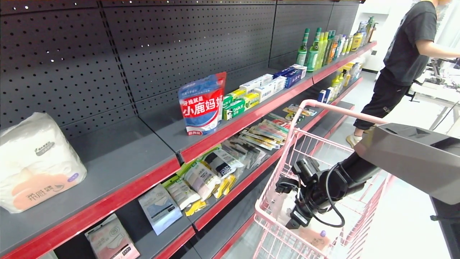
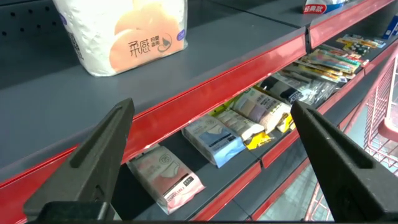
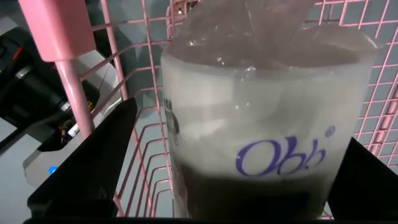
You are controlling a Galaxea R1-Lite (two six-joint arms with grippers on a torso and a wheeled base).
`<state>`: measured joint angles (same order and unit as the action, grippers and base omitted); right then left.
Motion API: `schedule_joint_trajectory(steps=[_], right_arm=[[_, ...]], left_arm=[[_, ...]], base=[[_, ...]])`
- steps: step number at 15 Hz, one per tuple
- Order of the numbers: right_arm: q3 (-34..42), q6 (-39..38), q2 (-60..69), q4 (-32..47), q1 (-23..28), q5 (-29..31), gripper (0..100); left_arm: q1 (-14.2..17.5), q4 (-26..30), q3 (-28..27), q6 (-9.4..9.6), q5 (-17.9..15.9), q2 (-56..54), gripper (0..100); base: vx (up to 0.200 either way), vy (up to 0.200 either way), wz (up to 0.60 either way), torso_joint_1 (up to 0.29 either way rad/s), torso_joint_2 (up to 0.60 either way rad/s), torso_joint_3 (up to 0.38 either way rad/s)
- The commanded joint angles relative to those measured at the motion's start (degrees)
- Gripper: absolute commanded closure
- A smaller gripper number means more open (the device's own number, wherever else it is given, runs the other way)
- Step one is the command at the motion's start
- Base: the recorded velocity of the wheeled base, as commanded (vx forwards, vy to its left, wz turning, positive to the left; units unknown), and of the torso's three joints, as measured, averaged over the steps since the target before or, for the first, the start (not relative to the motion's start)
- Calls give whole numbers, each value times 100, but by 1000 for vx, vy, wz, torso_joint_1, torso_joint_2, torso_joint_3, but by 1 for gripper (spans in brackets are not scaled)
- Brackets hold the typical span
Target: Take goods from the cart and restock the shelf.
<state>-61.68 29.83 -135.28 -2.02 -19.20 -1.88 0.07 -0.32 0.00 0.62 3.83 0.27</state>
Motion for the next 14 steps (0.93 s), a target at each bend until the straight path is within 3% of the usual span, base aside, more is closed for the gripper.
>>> schedule_joint_trajectory(steps=[1,5,14], right_arm=[[-274,93,-157,167,13,3,0],[-775,93,-174,897,22,3,0],[-792,76,-315,897,48,3,0]], left_arm=[[1,-3,0,-1,4,0,0],[1,-3,0,-1,4,0,0],[1,-3,0,-1,4,0,0]], base=[[0,0,0,0,0,0],[0,0,0,0,0,0],[0,0,0,0,0,0]])
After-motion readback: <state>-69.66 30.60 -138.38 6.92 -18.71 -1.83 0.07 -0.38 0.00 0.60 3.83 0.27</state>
